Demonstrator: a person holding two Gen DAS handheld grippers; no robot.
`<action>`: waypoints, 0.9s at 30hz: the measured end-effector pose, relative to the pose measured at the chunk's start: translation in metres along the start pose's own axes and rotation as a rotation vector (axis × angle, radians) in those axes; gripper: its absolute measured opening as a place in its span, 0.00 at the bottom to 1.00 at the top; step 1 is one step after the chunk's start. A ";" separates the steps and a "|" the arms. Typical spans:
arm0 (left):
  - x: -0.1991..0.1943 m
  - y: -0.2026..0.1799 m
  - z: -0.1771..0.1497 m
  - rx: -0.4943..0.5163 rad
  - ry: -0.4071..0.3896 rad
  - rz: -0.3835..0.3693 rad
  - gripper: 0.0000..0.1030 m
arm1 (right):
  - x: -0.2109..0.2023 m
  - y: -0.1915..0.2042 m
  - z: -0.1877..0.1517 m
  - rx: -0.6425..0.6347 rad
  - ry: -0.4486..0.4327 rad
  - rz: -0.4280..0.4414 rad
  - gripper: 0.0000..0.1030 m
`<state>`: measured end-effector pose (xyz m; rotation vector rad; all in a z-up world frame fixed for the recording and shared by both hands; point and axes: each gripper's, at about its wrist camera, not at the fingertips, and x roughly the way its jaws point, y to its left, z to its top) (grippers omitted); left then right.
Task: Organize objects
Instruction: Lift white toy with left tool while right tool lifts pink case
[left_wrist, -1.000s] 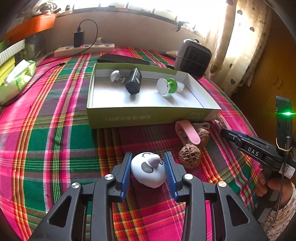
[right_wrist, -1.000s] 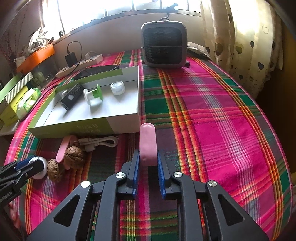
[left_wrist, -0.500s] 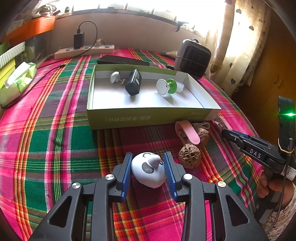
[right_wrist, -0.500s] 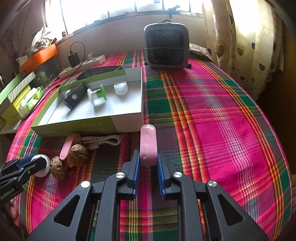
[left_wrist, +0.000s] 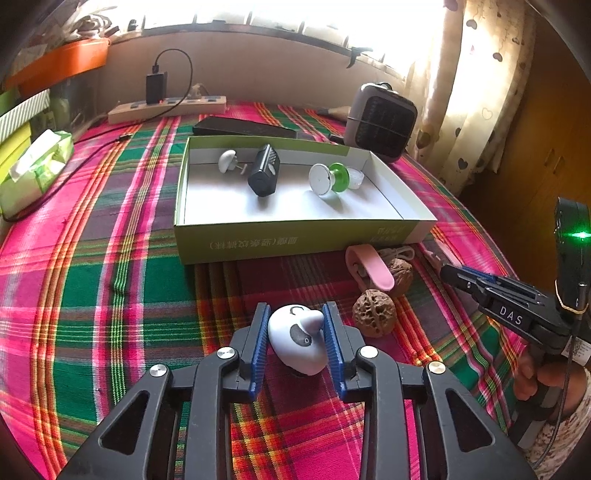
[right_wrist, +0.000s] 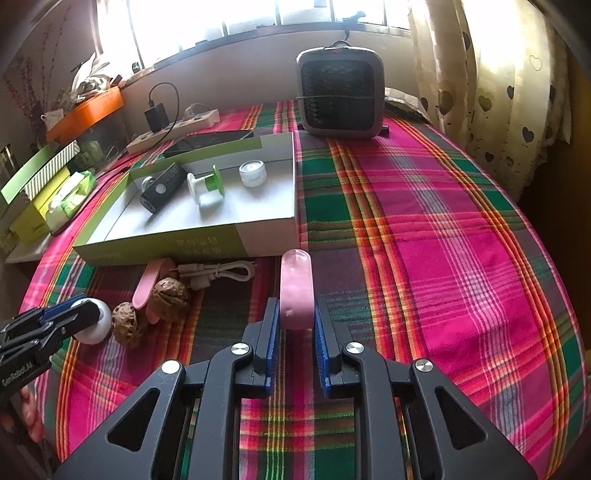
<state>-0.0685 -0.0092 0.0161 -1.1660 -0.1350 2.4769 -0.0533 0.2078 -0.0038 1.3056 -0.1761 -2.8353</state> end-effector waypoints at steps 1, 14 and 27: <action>0.000 0.000 0.000 -0.002 0.000 0.000 0.26 | 0.000 0.000 0.000 -0.001 0.000 0.002 0.18; -0.002 -0.002 0.001 0.006 -0.003 0.001 0.26 | -0.004 0.007 -0.004 -0.018 -0.001 0.029 0.18; -0.013 -0.007 0.003 0.018 -0.033 0.013 0.26 | -0.014 0.012 -0.006 -0.026 -0.018 0.053 0.18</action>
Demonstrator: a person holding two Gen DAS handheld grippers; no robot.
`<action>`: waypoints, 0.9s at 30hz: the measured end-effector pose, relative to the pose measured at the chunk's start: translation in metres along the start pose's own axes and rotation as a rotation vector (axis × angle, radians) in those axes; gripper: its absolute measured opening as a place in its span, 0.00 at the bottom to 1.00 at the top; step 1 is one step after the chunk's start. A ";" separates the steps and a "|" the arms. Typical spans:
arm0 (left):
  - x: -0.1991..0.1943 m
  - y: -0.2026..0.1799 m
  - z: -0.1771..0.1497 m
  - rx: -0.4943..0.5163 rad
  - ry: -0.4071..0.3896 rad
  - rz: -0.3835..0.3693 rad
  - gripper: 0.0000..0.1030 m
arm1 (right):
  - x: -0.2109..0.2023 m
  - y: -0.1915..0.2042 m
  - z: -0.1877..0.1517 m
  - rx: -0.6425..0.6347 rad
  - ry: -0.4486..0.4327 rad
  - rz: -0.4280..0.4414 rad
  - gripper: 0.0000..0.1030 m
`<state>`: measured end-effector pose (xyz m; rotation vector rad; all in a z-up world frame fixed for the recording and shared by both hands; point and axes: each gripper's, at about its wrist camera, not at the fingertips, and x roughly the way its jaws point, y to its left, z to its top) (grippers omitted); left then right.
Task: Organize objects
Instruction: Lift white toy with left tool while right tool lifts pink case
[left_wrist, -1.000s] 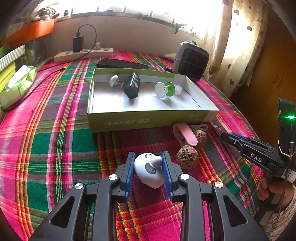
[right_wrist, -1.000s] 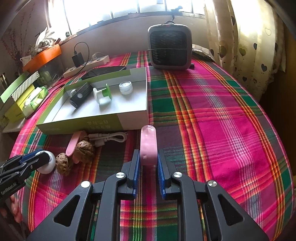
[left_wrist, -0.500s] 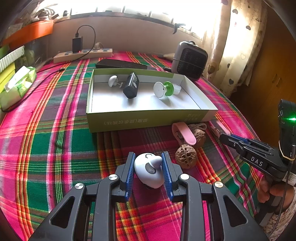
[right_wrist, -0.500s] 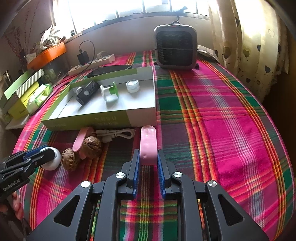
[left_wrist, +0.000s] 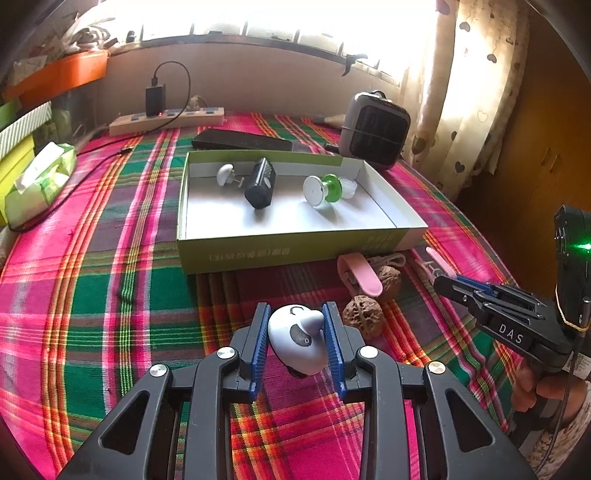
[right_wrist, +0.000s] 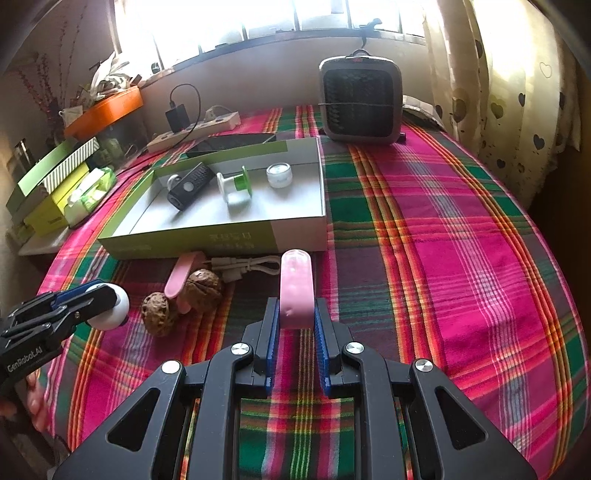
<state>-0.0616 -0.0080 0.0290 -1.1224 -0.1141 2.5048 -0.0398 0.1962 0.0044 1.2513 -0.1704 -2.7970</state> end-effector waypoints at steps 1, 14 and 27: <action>-0.001 0.000 0.001 0.001 -0.003 0.002 0.26 | -0.001 0.001 0.000 0.000 -0.002 0.003 0.18; -0.013 -0.007 0.008 0.010 -0.040 0.007 0.26 | -0.013 0.010 0.003 -0.018 -0.032 0.034 0.18; -0.017 -0.009 0.018 0.018 -0.065 0.015 0.26 | -0.016 0.013 0.010 -0.029 -0.052 0.051 0.18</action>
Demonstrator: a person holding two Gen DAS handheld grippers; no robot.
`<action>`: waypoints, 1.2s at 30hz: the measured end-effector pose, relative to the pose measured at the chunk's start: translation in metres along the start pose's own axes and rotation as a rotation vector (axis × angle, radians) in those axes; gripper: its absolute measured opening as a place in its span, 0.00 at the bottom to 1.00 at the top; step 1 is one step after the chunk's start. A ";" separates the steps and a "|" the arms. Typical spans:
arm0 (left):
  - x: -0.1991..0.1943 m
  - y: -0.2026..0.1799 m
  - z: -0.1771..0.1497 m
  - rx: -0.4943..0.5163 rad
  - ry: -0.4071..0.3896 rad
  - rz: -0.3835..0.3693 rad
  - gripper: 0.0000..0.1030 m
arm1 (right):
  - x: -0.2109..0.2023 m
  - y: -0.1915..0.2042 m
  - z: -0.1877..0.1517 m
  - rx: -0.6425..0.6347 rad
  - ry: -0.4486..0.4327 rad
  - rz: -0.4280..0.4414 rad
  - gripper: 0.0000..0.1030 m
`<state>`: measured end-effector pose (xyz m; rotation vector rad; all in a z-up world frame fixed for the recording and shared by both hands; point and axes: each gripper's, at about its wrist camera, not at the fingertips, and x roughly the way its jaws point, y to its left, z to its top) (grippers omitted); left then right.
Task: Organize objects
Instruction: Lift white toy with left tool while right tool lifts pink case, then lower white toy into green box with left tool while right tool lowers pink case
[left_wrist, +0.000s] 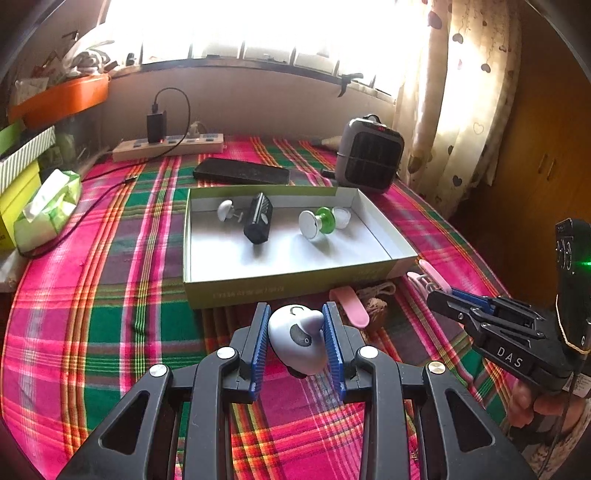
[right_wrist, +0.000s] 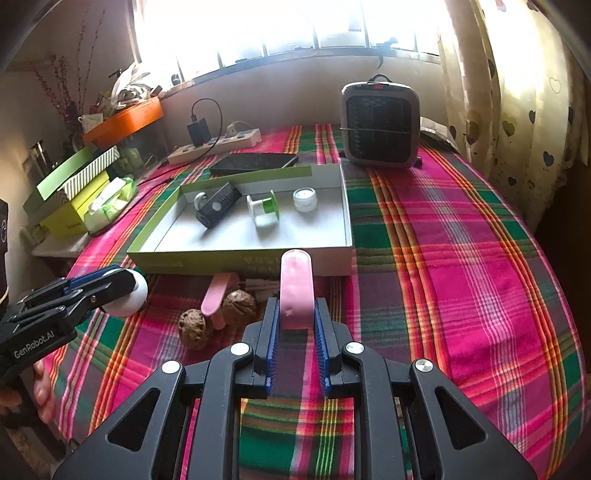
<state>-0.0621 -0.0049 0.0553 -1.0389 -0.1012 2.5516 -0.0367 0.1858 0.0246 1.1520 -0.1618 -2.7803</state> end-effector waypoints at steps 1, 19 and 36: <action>0.000 0.000 0.001 -0.001 -0.001 -0.001 0.26 | 0.000 0.000 0.001 -0.001 -0.002 0.000 0.18; 0.023 0.017 0.035 -0.016 -0.023 0.020 0.26 | 0.026 -0.005 0.036 -0.031 0.000 -0.003 0.18; 0.075 0.049 0.065 -0.053 0.017 0.081 0.26 | 0.076 -0.010 0.062 -0.057 0.057 -0.013 0.18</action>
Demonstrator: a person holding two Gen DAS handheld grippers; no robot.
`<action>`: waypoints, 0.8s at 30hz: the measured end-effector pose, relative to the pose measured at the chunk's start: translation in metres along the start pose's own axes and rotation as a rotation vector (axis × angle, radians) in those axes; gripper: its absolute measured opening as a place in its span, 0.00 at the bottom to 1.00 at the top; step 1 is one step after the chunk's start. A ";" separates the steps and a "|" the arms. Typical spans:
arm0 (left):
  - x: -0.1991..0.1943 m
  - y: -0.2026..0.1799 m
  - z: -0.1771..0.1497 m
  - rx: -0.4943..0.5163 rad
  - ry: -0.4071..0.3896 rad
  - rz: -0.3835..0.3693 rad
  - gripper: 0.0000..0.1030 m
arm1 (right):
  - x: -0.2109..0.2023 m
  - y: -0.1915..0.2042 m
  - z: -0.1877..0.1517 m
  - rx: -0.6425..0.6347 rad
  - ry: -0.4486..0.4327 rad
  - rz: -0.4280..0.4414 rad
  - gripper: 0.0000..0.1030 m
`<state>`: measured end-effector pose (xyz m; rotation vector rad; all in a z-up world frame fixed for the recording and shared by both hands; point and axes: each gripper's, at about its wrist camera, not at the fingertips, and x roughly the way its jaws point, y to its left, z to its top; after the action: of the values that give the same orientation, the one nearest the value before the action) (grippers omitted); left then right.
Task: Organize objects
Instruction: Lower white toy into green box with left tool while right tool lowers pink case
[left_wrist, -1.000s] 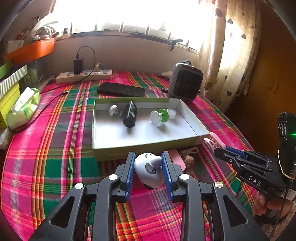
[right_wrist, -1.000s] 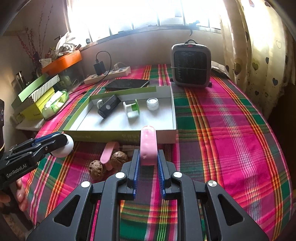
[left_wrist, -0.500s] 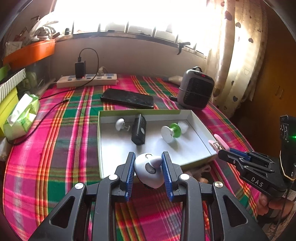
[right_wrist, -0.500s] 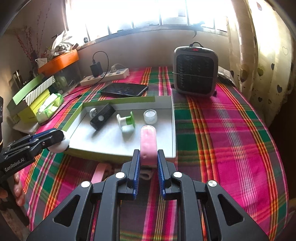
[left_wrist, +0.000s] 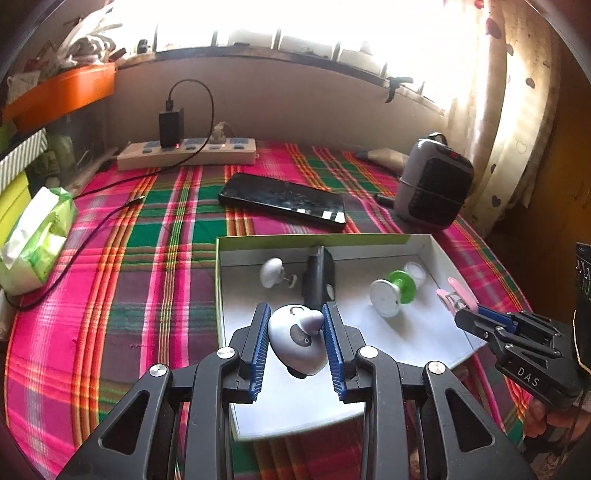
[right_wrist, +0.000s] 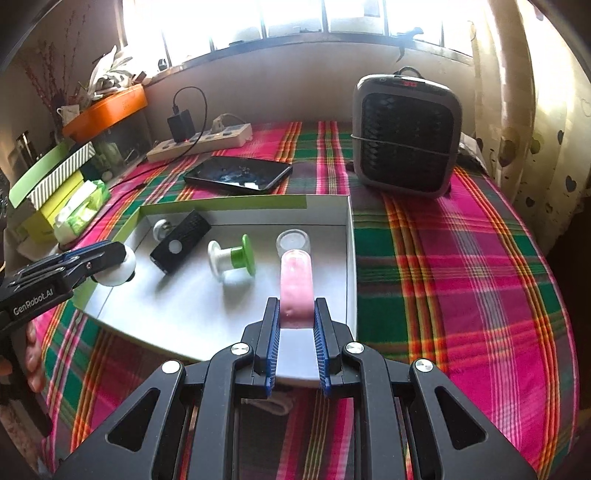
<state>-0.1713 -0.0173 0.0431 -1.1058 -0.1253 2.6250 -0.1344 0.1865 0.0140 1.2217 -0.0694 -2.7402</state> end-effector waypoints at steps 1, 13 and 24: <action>0.004 0.001 0.001 -0.003 0.006 0.006 0.26 | 0.003 -0.001 0.001 0.000 0.005 0.001 0.18; 0.029 0.008 0.012 -0.006 0.036 0.025 0.26 | 0.018 0.000 0.008 -0.021 0.018 -0.017 0.18; 0.037 0.004 0.014 0.021 0.044 0.034 0.26 | 0.023 0.004 0.009 -0.051 0.009 -0.031 0.18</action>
<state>-0.2067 -0.0093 0.0264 -1.1674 -0.0708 2.6236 -0.1558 0.1794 0.0033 1.2318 0.0206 -2.7443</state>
